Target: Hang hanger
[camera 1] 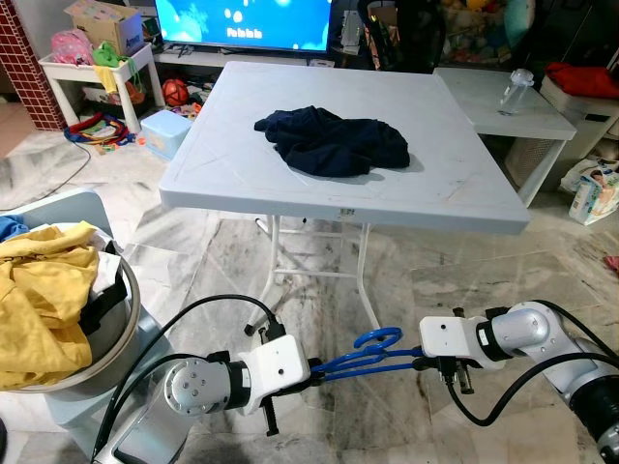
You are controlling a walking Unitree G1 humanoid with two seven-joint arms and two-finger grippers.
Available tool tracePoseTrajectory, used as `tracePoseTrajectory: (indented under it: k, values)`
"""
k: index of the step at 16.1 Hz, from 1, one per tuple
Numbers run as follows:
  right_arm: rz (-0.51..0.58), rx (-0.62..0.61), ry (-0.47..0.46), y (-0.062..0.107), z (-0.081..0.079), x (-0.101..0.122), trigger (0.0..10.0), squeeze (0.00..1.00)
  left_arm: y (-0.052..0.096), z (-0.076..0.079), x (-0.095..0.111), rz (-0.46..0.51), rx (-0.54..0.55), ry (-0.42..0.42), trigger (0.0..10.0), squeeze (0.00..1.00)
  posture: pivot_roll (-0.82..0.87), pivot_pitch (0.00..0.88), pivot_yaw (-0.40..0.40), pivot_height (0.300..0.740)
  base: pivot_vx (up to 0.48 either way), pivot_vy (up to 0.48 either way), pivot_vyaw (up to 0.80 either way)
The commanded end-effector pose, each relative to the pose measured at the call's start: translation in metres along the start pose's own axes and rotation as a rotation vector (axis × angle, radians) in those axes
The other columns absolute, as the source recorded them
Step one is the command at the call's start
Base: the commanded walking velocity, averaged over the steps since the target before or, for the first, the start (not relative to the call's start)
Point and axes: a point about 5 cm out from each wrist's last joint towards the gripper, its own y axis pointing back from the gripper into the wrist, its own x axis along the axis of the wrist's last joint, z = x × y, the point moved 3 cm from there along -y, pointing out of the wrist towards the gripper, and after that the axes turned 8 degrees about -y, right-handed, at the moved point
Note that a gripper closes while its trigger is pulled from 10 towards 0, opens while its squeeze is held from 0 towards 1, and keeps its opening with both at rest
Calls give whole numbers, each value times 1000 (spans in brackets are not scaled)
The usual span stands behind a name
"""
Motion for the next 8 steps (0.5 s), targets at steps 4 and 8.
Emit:
tracePoseTrajectory:
  k: [4,8]
  values:
    - [5,-92,30,2,12,1,0,0,0,0,-1,-5,21,-35,10000,1000,111,38,-107,740,0,0,0]
    - [-43,-136,52,2,16,-7,0,0,6,-9,-5,-66,46,-179,10000,1000,112,37,-118,740,0,0,0]
